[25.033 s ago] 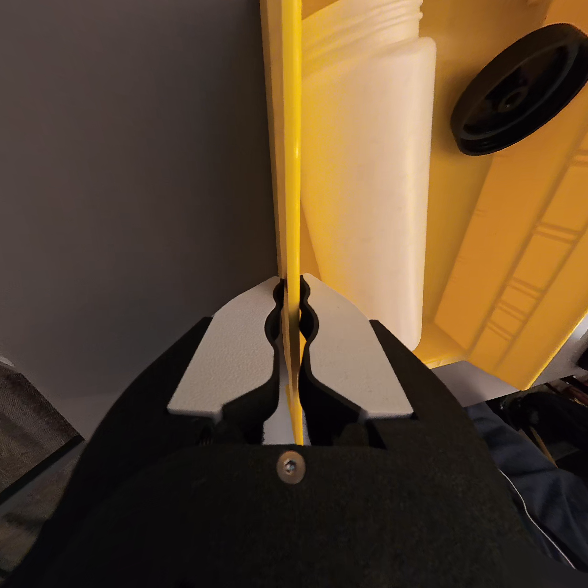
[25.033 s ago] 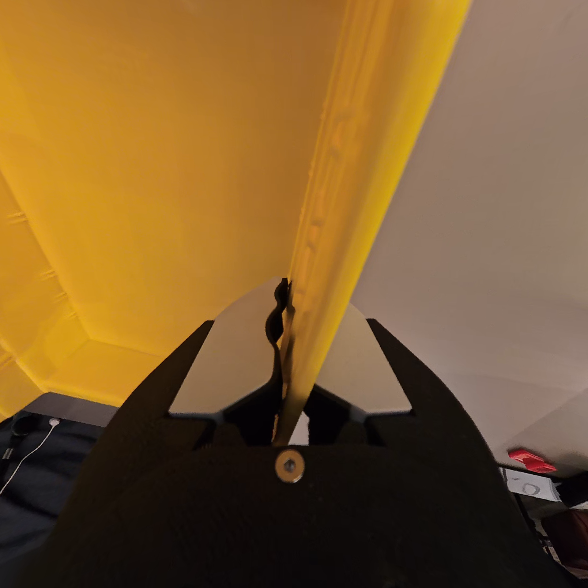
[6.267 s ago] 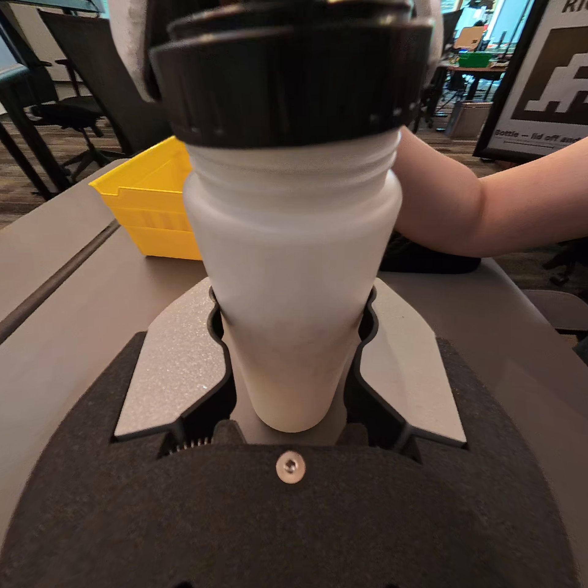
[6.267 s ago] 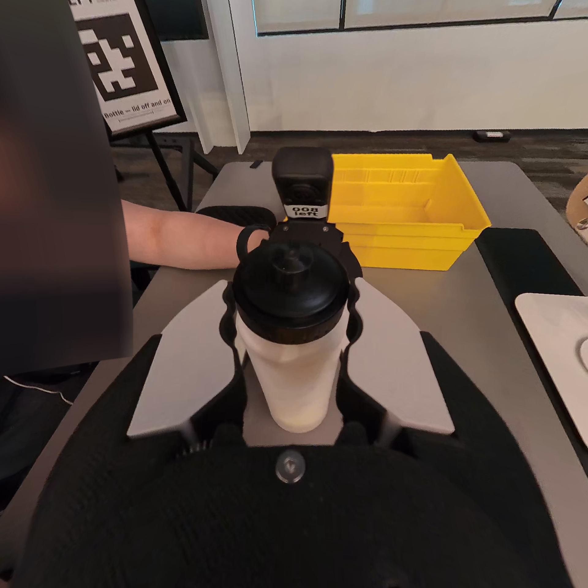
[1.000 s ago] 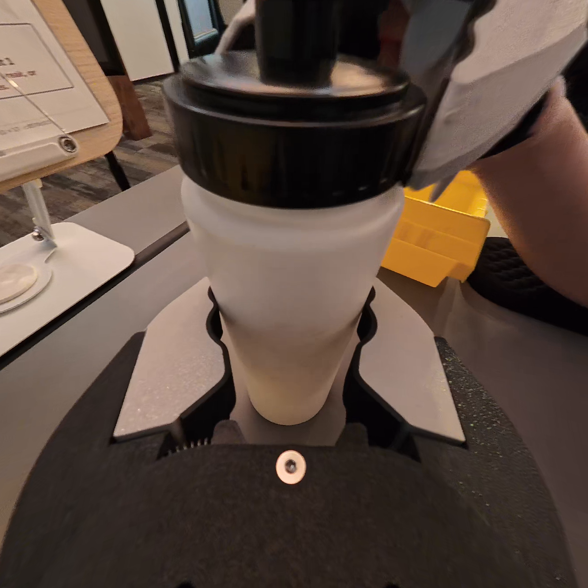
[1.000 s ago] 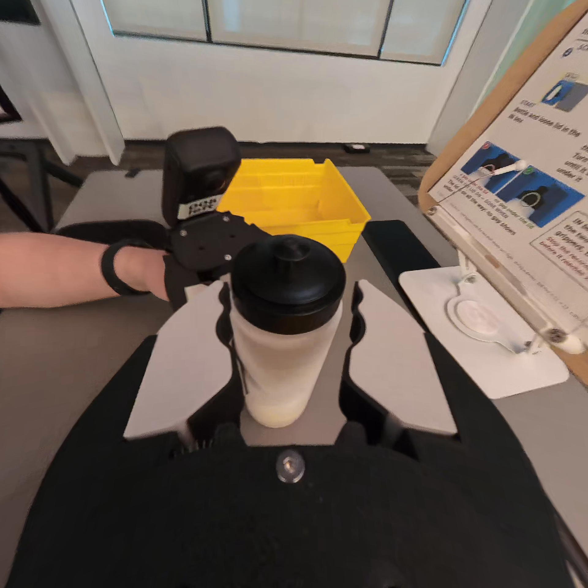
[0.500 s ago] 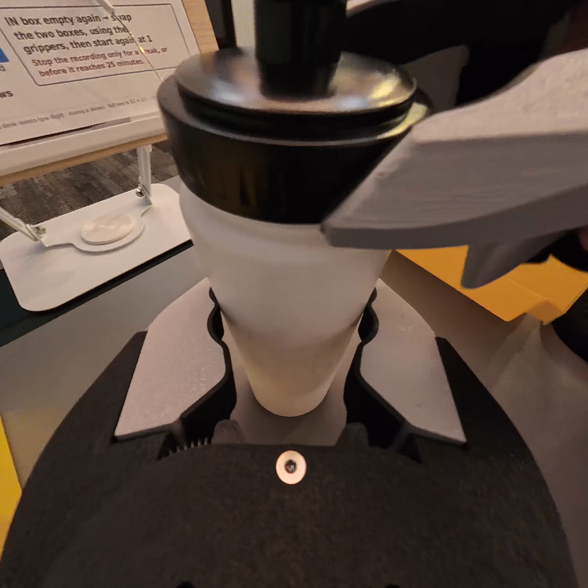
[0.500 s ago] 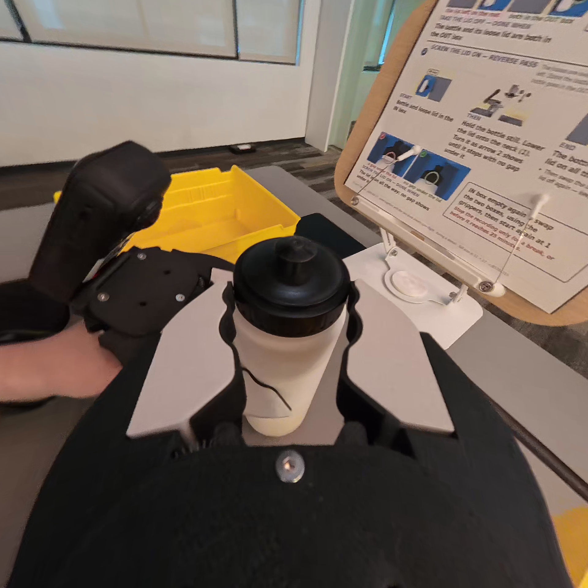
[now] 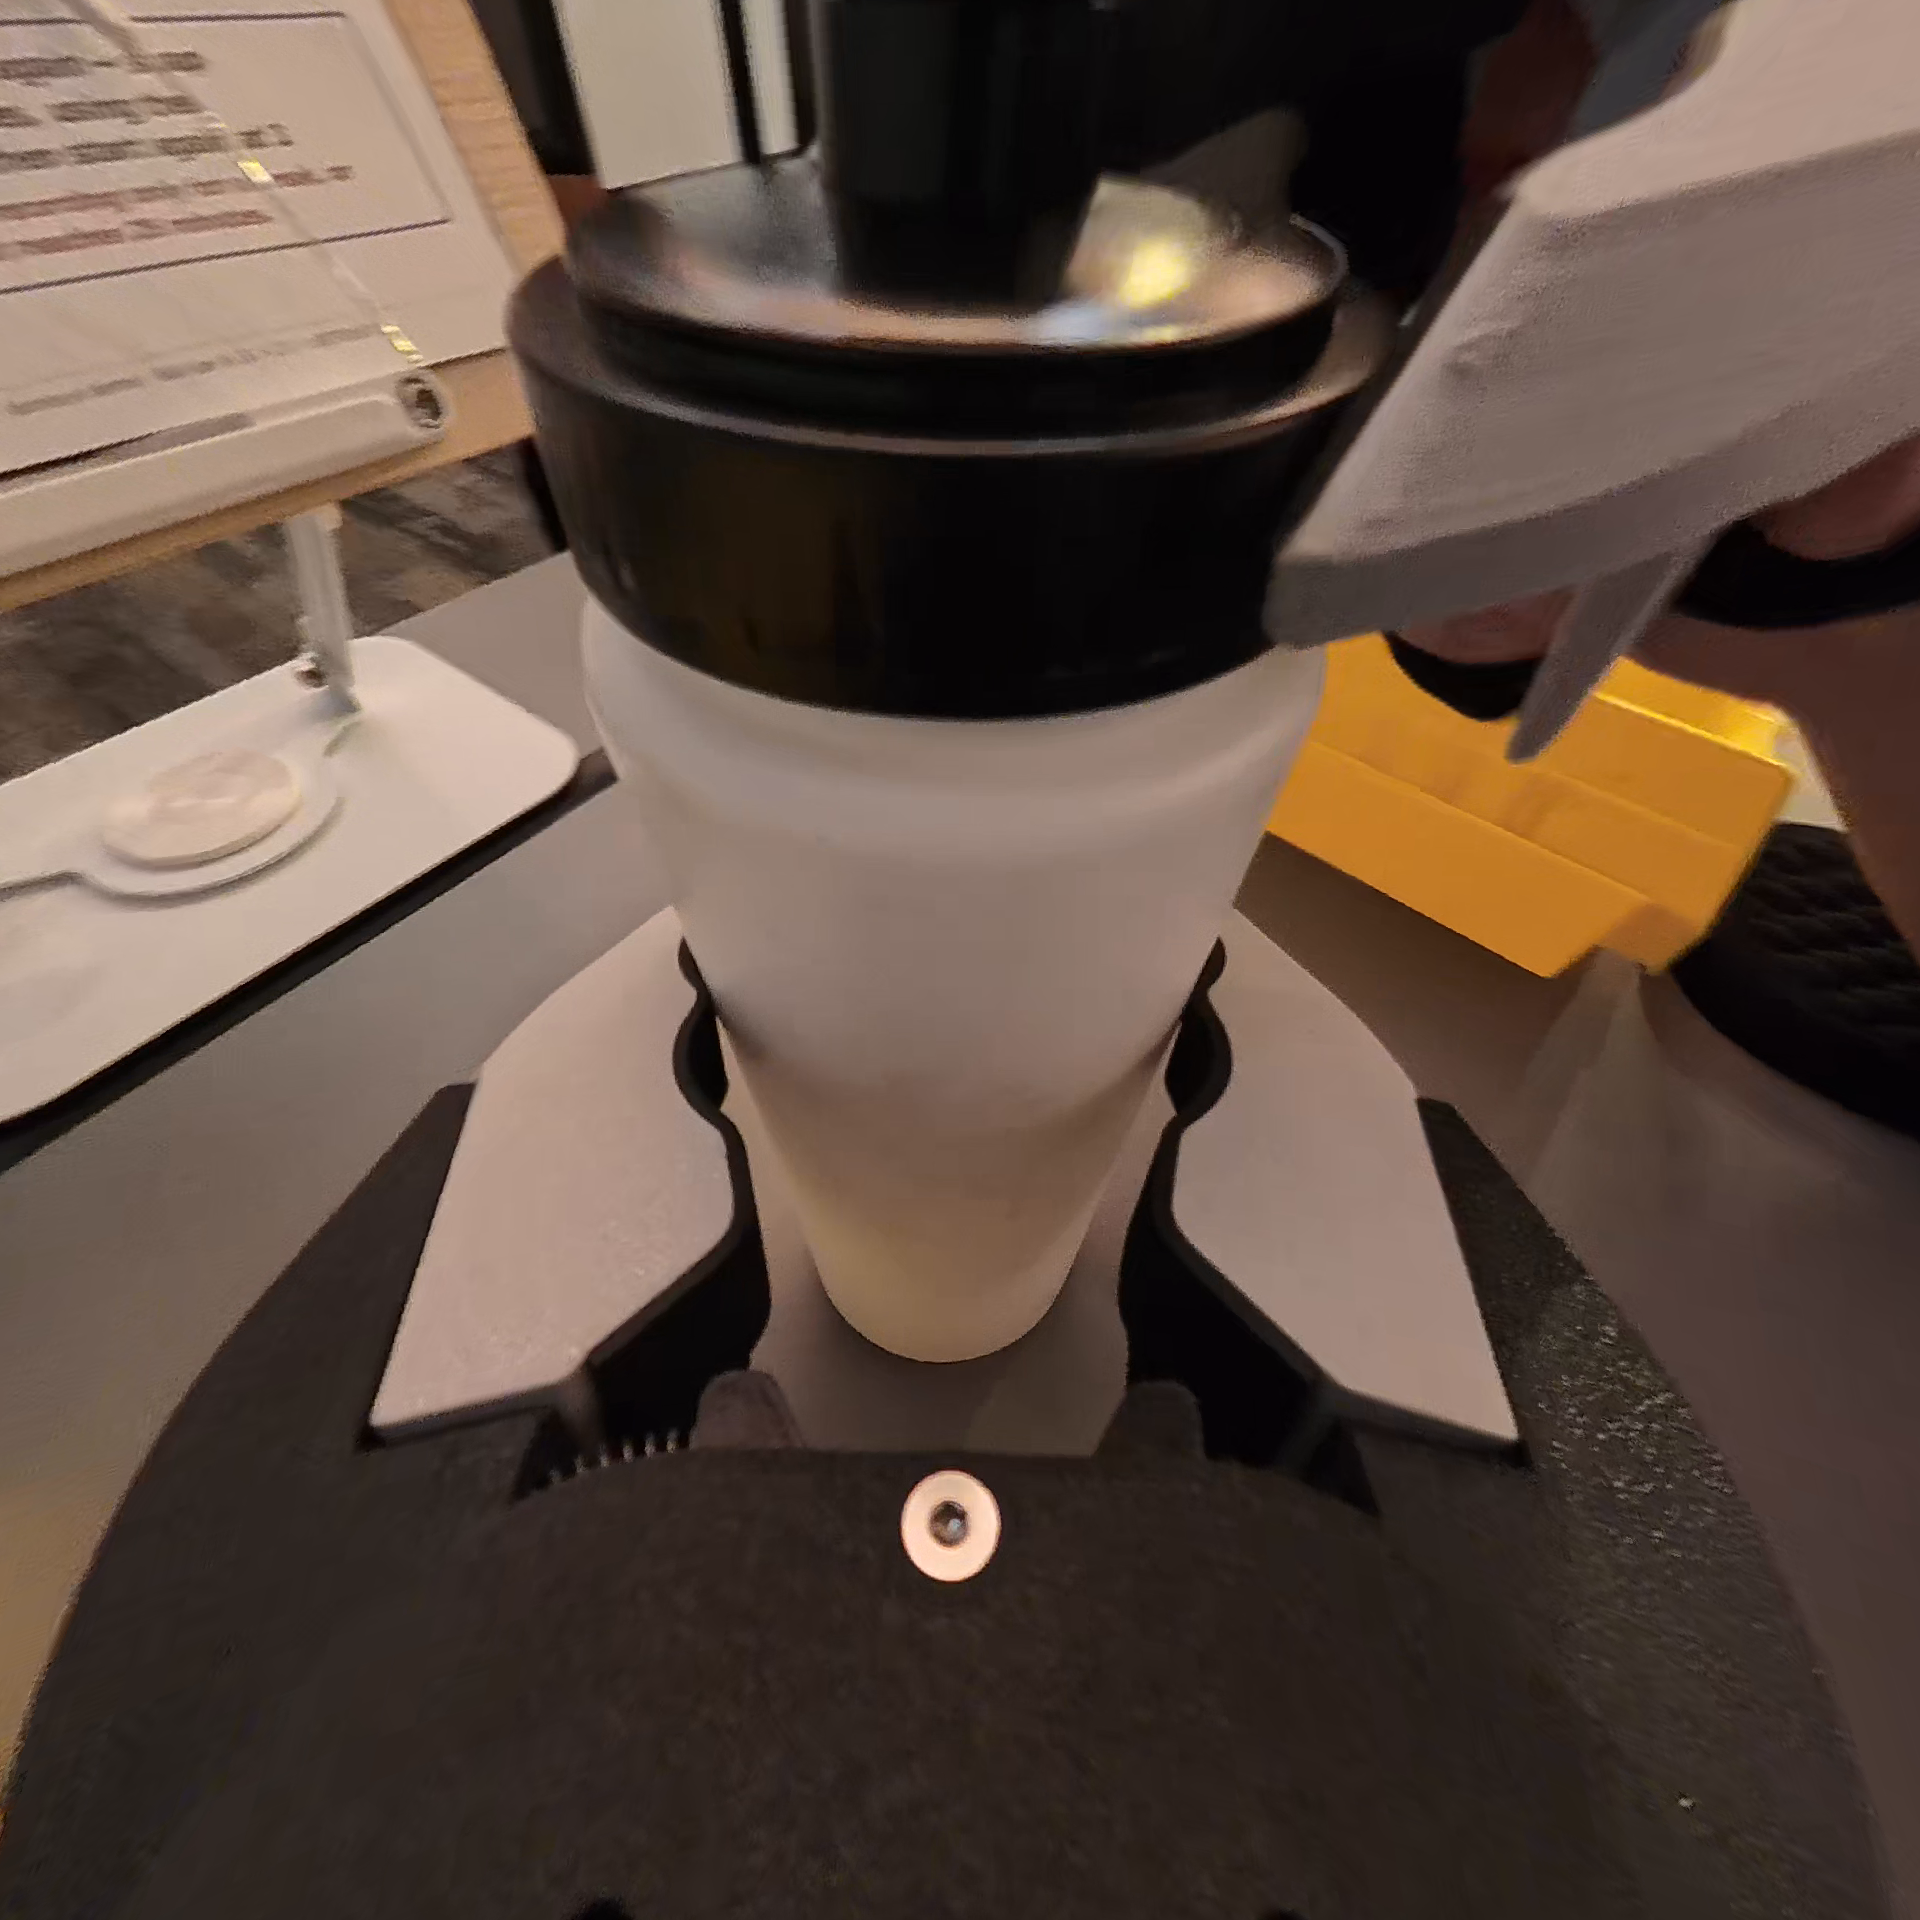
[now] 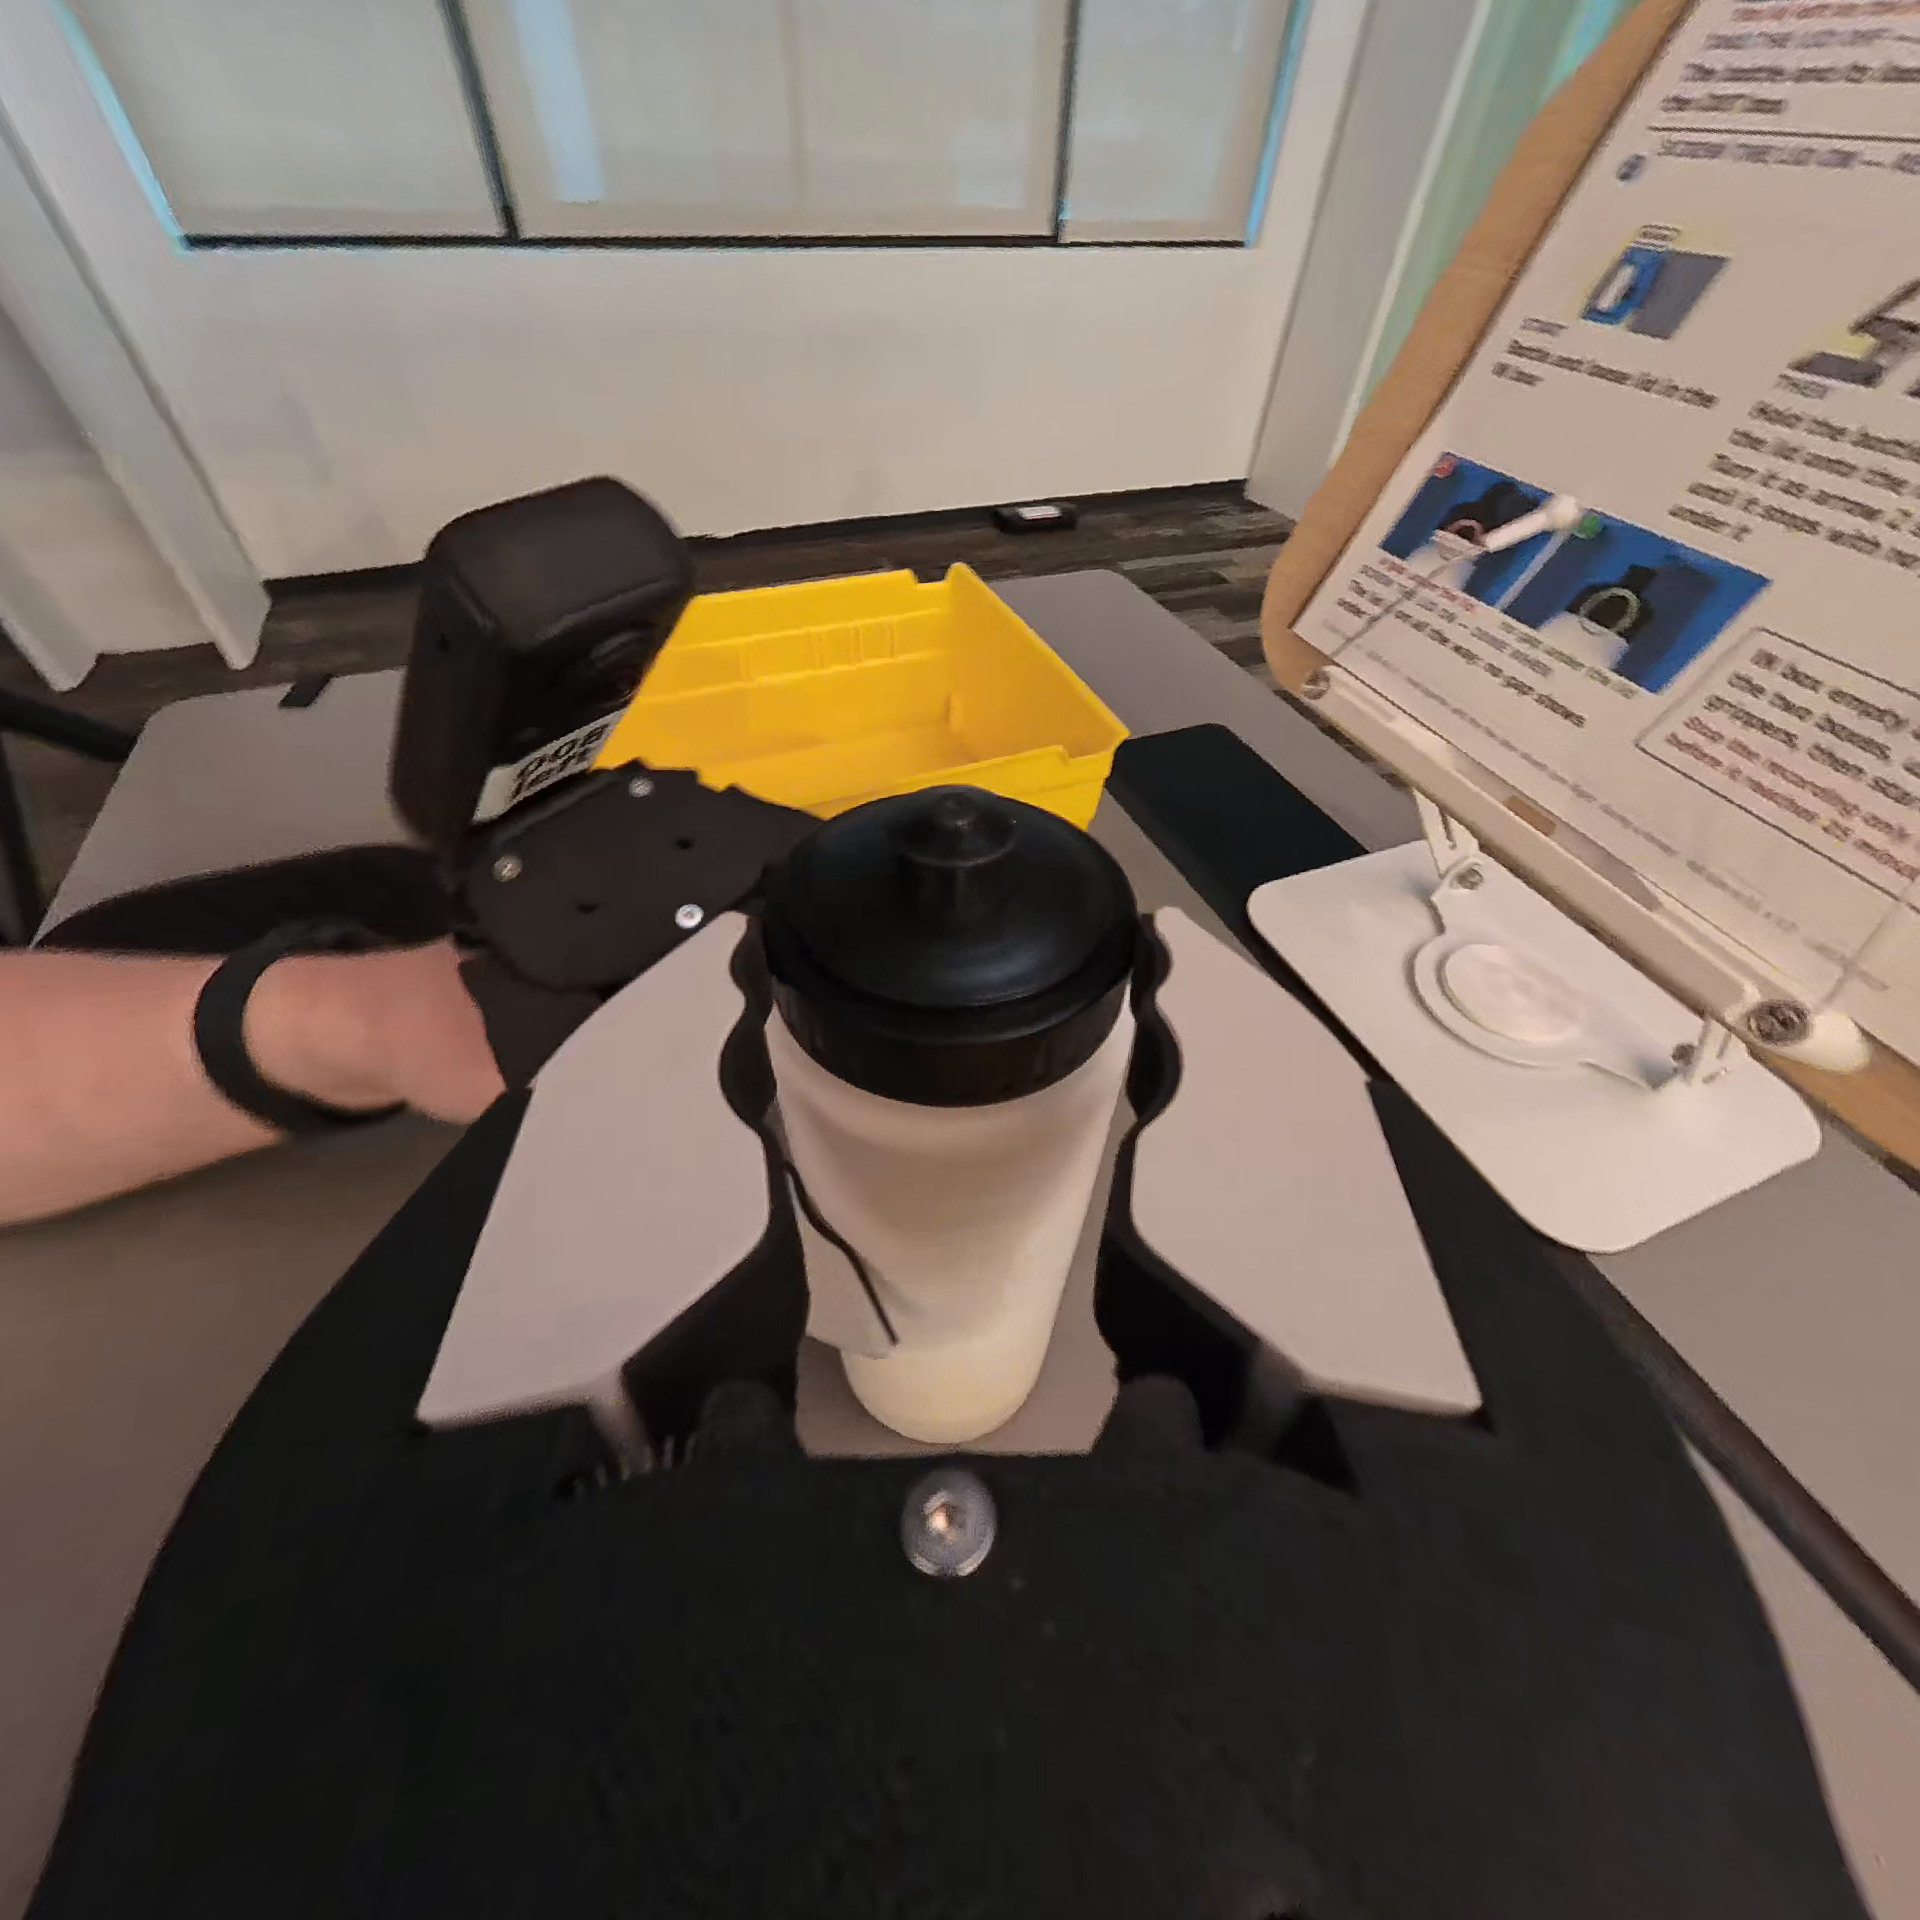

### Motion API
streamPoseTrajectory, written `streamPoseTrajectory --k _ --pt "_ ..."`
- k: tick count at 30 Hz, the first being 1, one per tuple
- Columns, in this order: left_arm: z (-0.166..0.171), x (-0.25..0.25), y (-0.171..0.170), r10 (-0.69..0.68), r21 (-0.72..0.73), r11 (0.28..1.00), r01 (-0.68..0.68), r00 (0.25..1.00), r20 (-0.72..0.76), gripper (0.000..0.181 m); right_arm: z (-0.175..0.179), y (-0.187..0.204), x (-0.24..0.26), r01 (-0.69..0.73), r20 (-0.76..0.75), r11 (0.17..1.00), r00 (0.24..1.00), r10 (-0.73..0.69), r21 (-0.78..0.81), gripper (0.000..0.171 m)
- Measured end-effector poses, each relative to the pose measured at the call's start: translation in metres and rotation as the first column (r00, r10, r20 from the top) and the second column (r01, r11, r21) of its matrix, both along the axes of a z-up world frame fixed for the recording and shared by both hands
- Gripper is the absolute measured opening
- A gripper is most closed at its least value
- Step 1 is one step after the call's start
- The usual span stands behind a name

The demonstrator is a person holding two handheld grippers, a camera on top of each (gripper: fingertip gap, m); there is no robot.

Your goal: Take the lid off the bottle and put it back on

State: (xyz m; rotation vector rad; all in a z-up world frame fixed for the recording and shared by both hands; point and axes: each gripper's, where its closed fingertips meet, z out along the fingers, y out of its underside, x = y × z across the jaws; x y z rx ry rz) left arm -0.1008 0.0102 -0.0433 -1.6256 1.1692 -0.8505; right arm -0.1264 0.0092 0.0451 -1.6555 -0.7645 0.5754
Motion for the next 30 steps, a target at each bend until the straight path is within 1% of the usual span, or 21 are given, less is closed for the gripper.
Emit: streamPoseTrajectory --k 2,4,6,7,9,11,14,16,19,22,24,27,29,30 --pt "0.000 -0.003 0.008 0.093 0.003 0.996 -0.093 0.996 -0.004 0.085 0.000 0.006 -0.002 0.100 -0.034 0.995 0.994 -0.100 -0.001 0.068" --pt "0.000 -0.005 0.012 0.154 0.007 0.988 -0.154 0.988 -0.003 0.085 0.000 0.010 -0.003 0.211 -0.049 0.977 0.977 -0.210 0.022 0.068" --pt "0.000 -0.006 0.012 0.154 0.004 0.988 -0.154 0.988 -0.006 0.085 0.001 0.011 -0.004 0.278 -0.042 0.959 0.960 -0.276 0.046 0.068" --pt "0.000 -0.006 0.011 0.139 0.001 0.990 -0.139 0.990 -0.007 0.085 0.001 0.010 -0.004 0.276 -0.022 0.960 0.961 -0.275 0.054 0.068" --pt "0.000 -0.005 0.010 0.095 -0.003 0.995 -0.095 0.995 -0.004 0.085 0.001 0.009 -0.004 0.208 0.013 0.977 0.978 -0.209 0.049 0.068" --pt "0.000 -0.004 0.006 0.045 -0.006 0.999 -0.045 0.999 -0.008 0.085 0.005 0.004 -0.003 0.102 -0.014 0.994 0.995 -0.101 0.028 0.073" --pt "0.000 0.000 -0.003 -0.033 -0.006 0.999 0.033 0.999 -0.007 0.085 0.010 0.000 0.005 0.014 -0.065 1.000 0.998 -0.013 0.014 0.076" --pt "0.000 0.003 -0.007 -0.063 -0.005 0.998 0.063 0.998 0.000 0.085 0.004 -0.003 0.005 -0.049 -0.042 0.999 0.998 0.048 -0.014 0.074" --pt "-0.001 0.004 -0.008 -0.053 -0.004 0.999 0.053 0.999 -0.007 0.085 -0.007 -0.005 0.001 -0.073 0.029 0.997 0.997 0.074 -0.040 0.069" --pt "-0.001 0.001 -0.001 0.020 -0.004 1.000 -0.020 1.000 -0.015 0.085 -0.007 0.000 0.000 0.002 0.048 1.000 0.999 -0.001 -0.025 0.069" --pt "-0.001 -0.003 0.007 0.106 -0.002 0.994 -0.106 0.994 -0.013 0.085 -0.007 0.007 -0.002 0.097 0.006 0.995 0.995 -0.097 -0.029 0.069" --pt "0.000 -0.007 0.014 0.218 0.005 0.976 -0.218 0.976 -0.004 0.085 -0.007 0.013 -0.005 0.264 -0.047 0.964 0.963 -0.264 0.004 0.069" --pt "0.000 -0.008 0.015 0.233 0.007 0.972 -0.233 0.972 -0.004 0.085 -0.006 0.013 -0.006 0.319 -0.034 0.947 0.948 -0.318 0.045 0.069" --pt "0.000 -0.007 0.014 0.221 0.005 0.975 -0.221 0.975 -0.006 0.085 -0.007 0.013 -0.006 0.316 -0.026 0.948 0.949 -0.316 0.043 0.069"
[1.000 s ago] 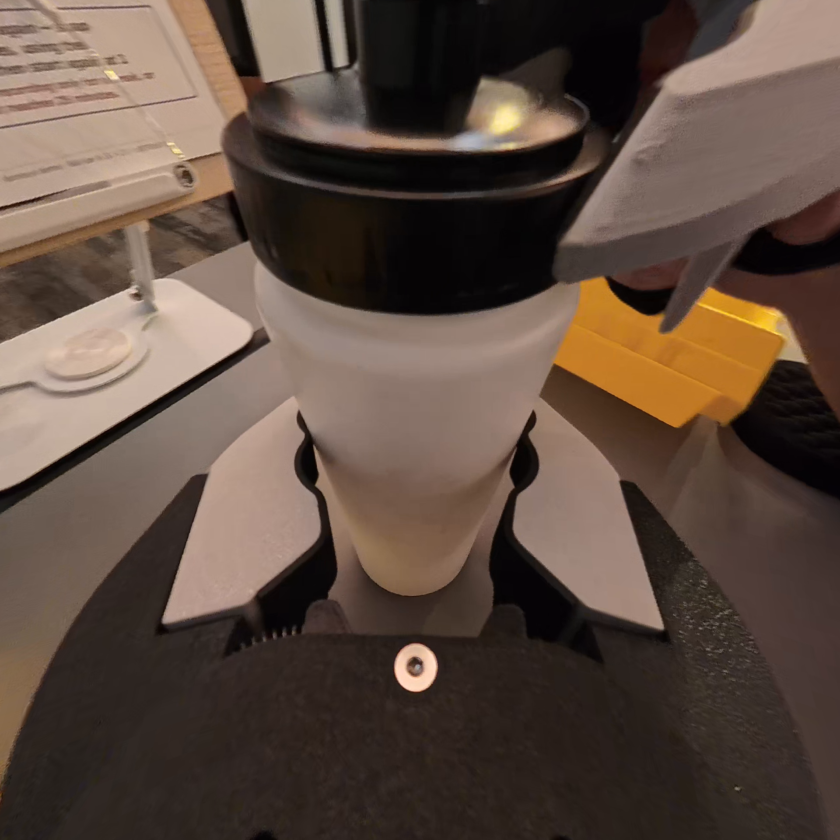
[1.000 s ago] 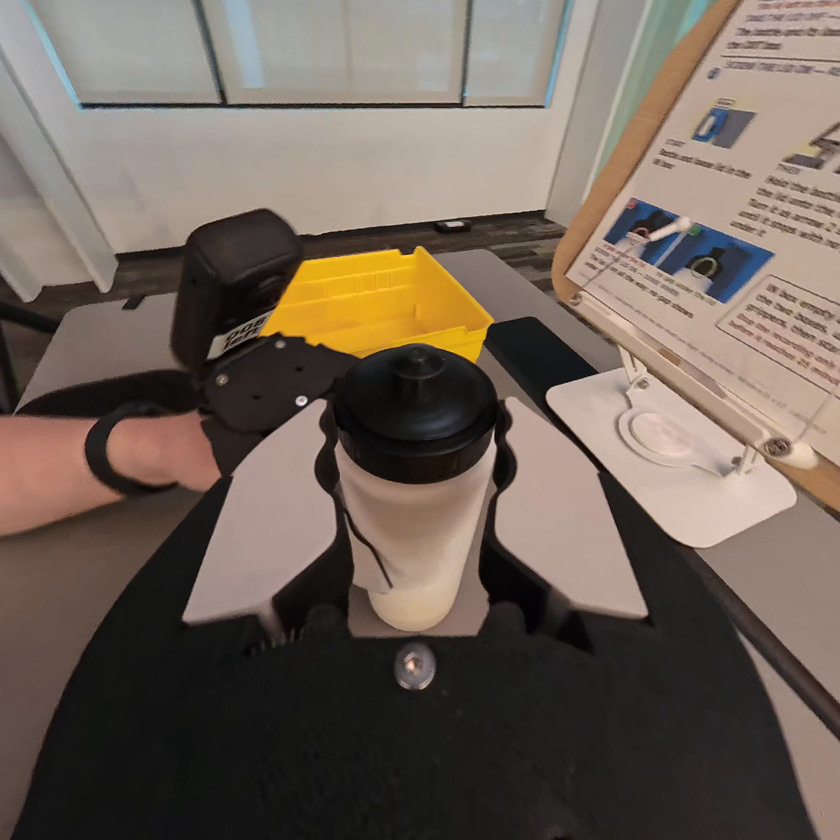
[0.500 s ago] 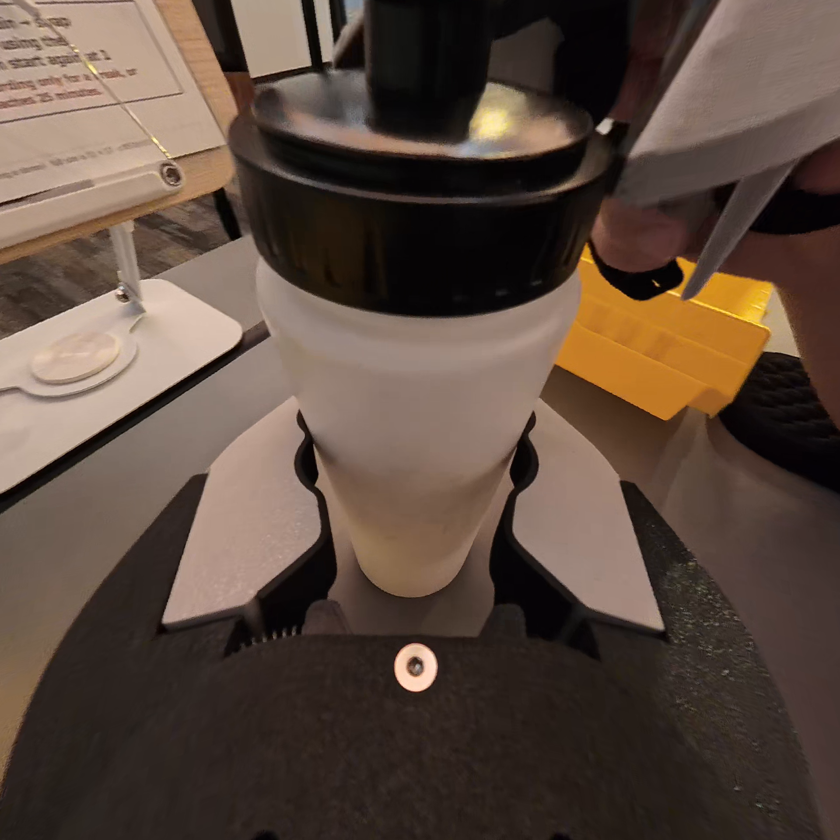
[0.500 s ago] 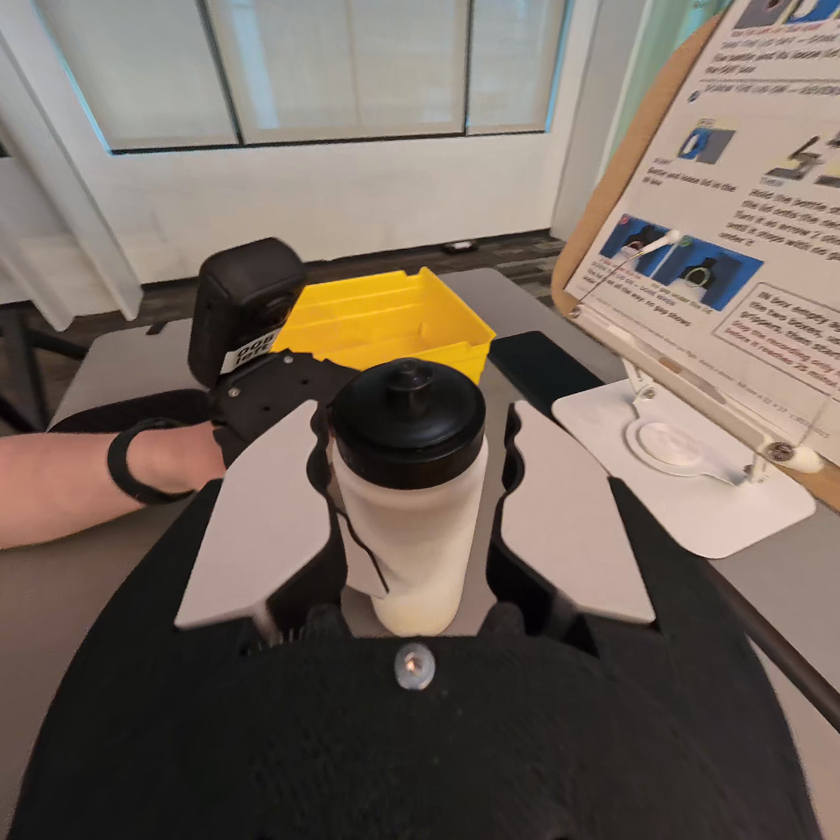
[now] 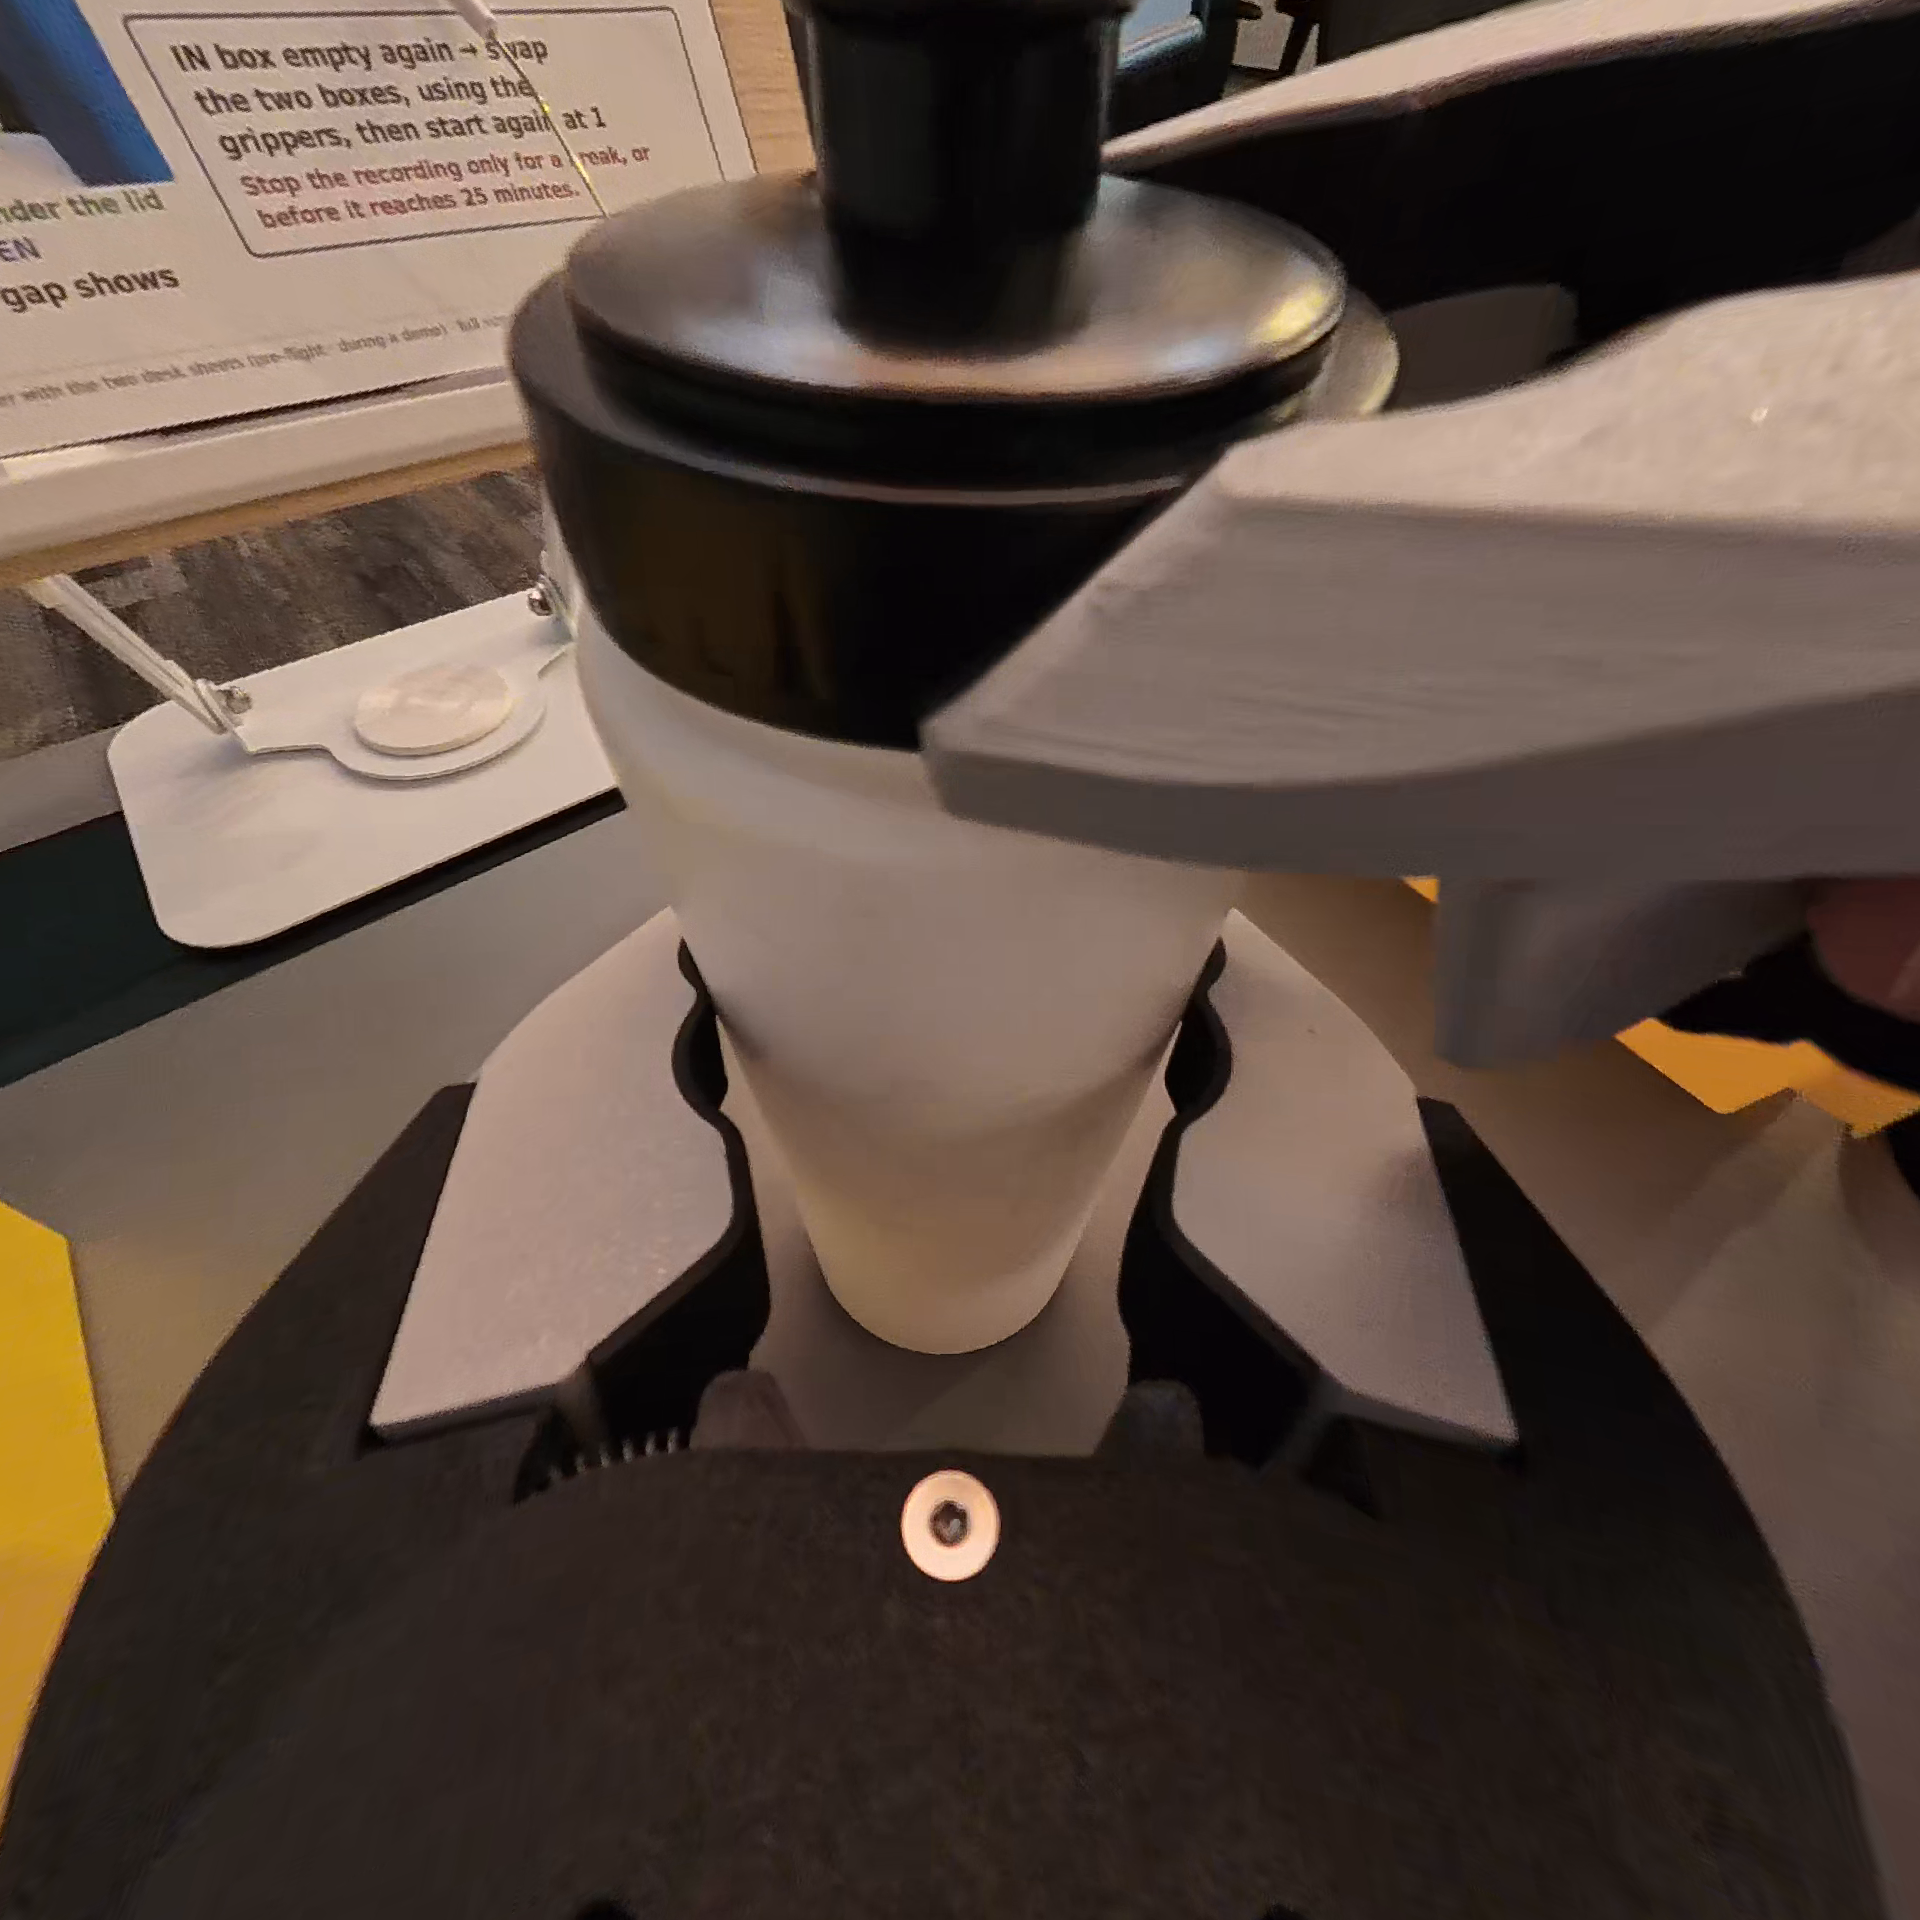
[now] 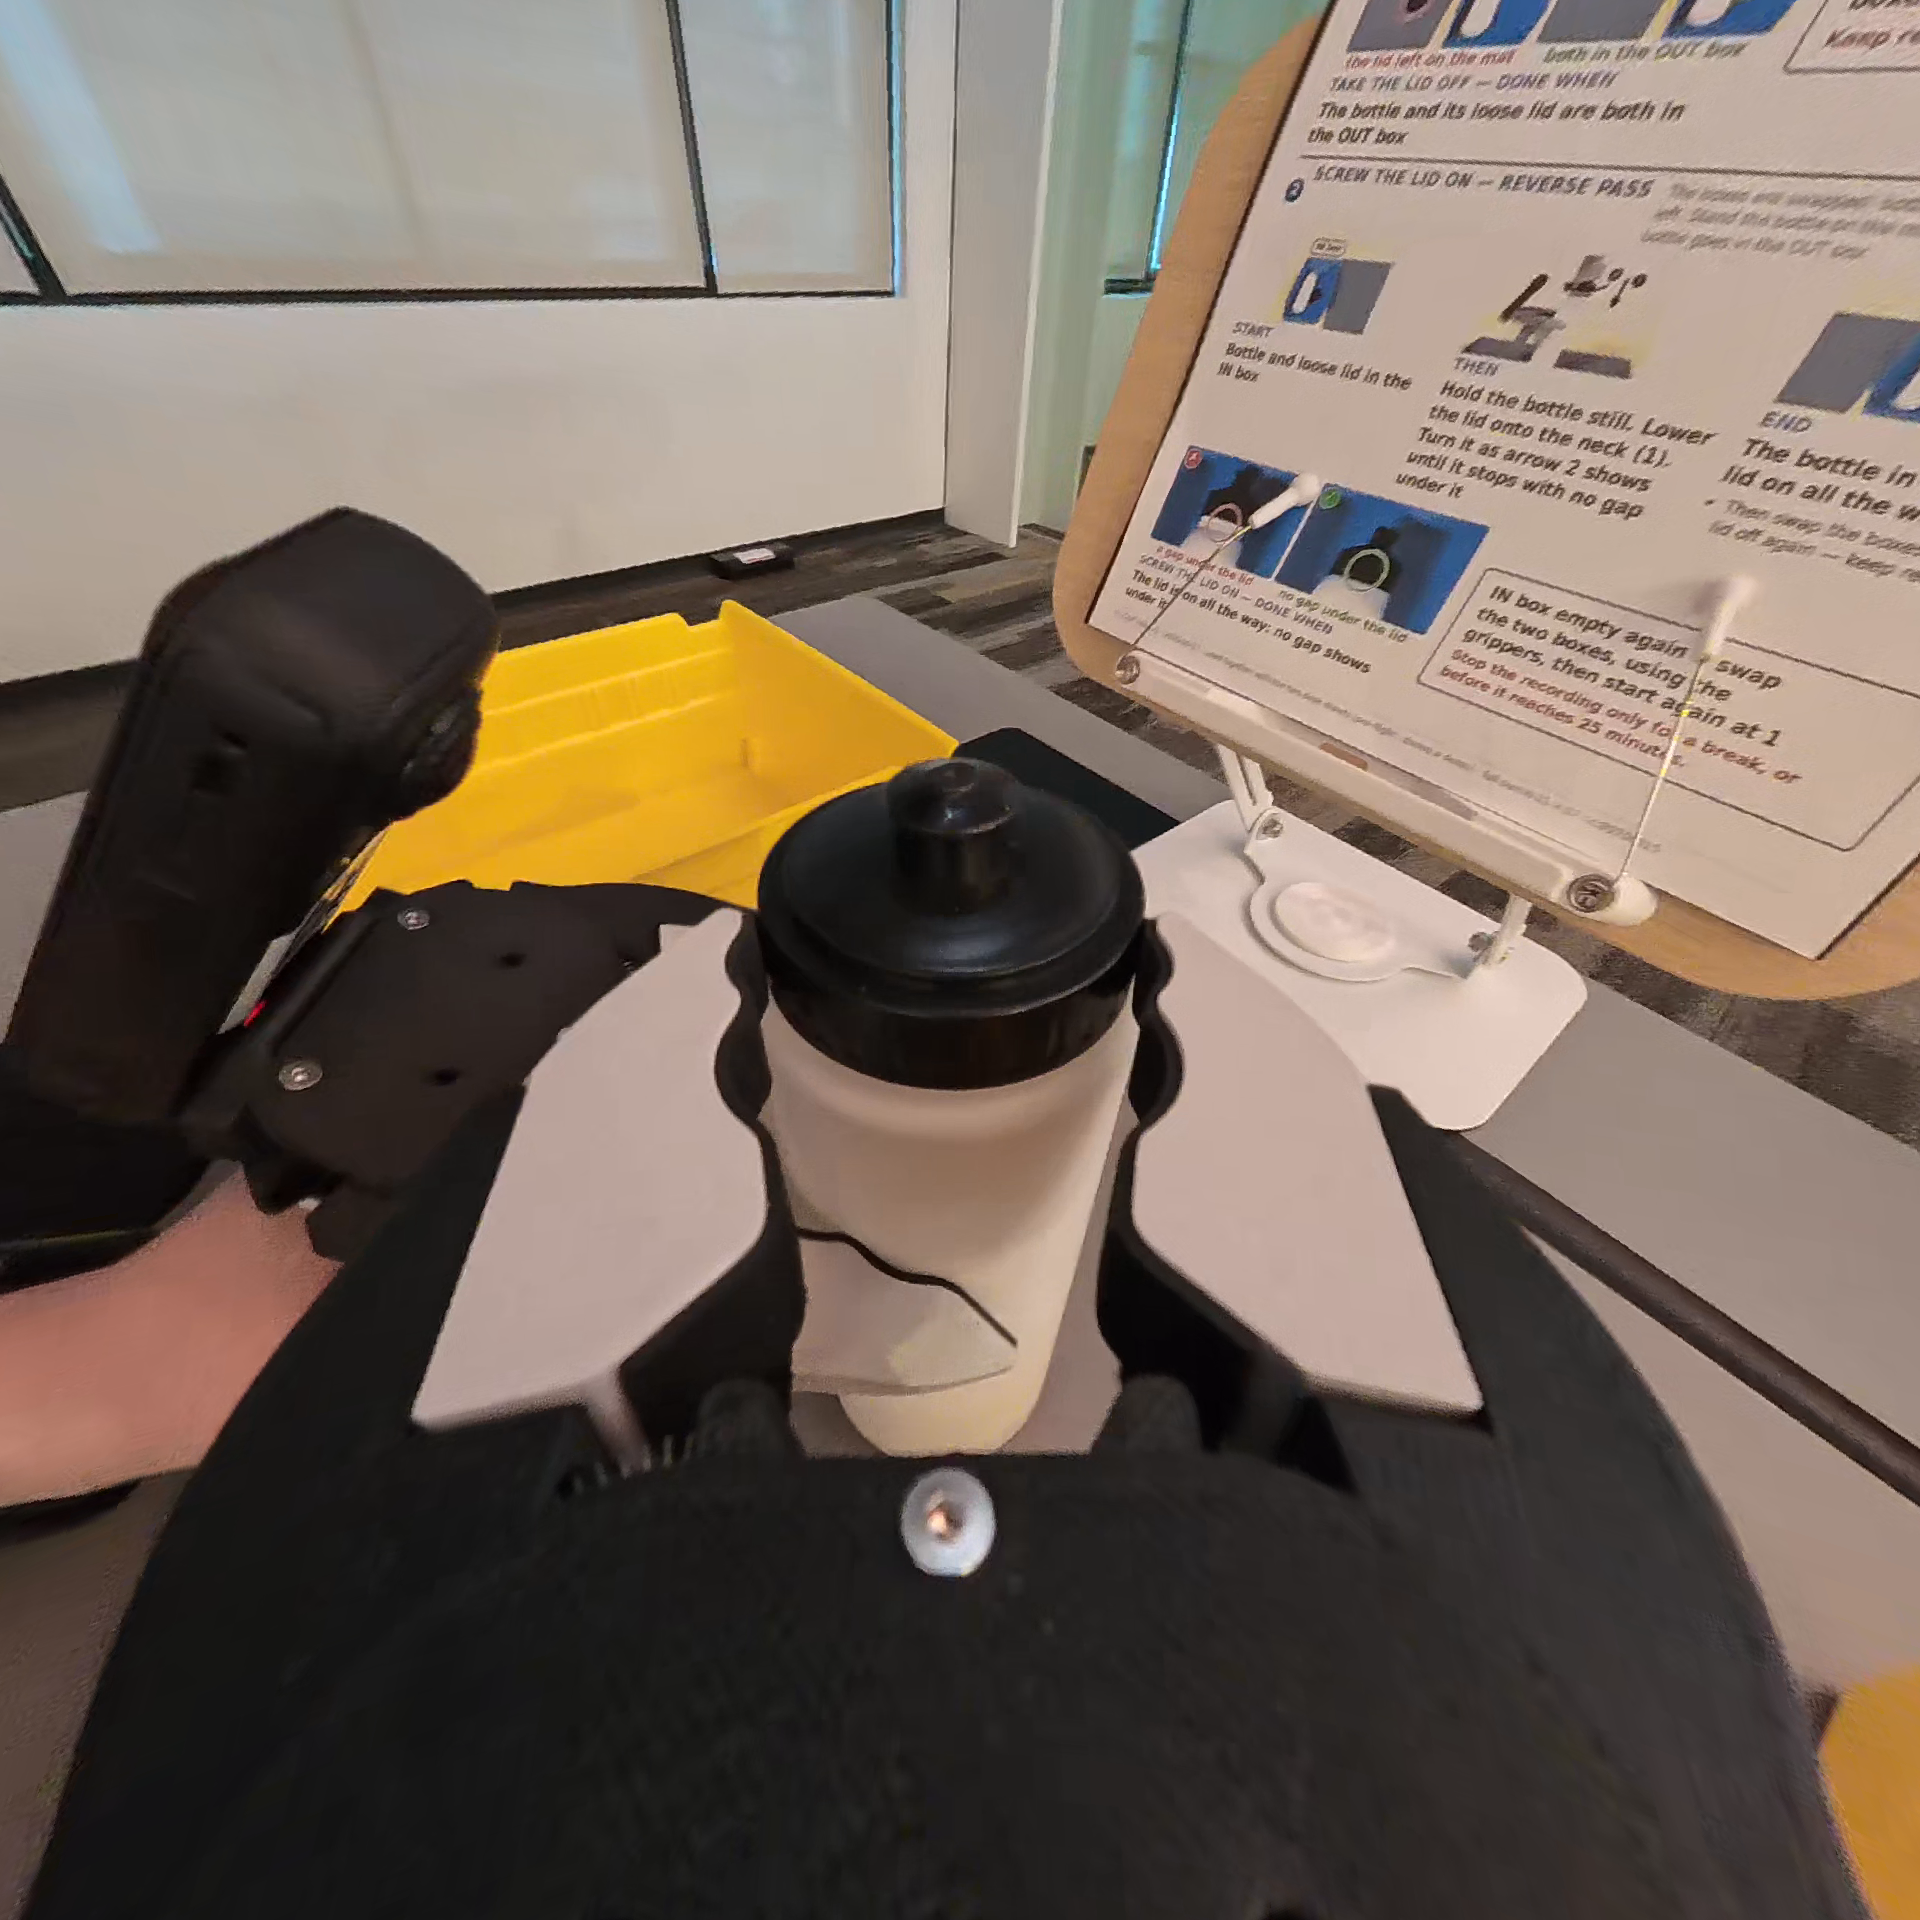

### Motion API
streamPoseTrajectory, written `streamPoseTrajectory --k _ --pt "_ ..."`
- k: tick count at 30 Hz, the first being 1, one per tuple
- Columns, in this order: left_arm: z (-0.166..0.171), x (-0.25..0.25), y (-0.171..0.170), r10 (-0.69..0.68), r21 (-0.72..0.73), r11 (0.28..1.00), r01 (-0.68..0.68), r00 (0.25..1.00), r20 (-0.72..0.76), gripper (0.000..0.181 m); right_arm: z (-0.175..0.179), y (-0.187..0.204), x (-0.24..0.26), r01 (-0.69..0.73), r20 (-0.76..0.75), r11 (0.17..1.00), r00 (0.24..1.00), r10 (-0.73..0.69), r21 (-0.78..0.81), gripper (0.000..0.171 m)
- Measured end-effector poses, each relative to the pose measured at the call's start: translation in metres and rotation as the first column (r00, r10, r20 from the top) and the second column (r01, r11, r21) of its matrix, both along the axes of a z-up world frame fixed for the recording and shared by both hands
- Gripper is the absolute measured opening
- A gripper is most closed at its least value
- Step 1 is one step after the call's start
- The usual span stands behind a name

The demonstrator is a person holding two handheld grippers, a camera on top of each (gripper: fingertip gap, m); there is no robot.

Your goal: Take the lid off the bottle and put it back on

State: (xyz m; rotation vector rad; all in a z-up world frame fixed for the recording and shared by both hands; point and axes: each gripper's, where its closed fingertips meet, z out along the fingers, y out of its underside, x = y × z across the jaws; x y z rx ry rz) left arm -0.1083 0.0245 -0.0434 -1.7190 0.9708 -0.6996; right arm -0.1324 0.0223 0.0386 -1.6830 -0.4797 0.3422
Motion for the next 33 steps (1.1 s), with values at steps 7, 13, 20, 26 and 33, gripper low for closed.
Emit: streamPoseTrajectory --k 7,13,20,26,33 --pt "0.001 0.012 -0.017 -0.219 0.001 0.976 0.219 0.975 0.030 0.085 -0.001 -0.003 0.011 -0.237 0.005 0.969 0.971 0.238 -0.072 0.085" --pt "0.001 0.014 -0.023 -0.255 -0.009 0.967 0.256 0.966 0.042 0.085 -0.002 -0.011 0.003 -0.332 0.004 0.941 0.943 0.333 -0.070 0.074" --pt "0.002 0.012 -0.012 -0.074 -0.002 0.997 0.075 0.995 0.065 0.085 0.000 0.000 0.004 -0.004 -0.007 1.000 1.000 0.004 -0.017 0.074" --pt "0.002 0.009 -0.012 -0.144 -0.021 0.989 0.145 0.989 0.046 0.085 0.006 -0.006 -0.001 -0.193 -0.015 0.981 0.981 0.193 -0.035 0.079" --pt "0.000 0.014 -0.023 -0.264 0.001 0.965 0.264 0.964 0.028 0.085 0.015 -0.022 0.011 -0.422 -0.079 0.906 0.904 0.419 -0.028 0.079"
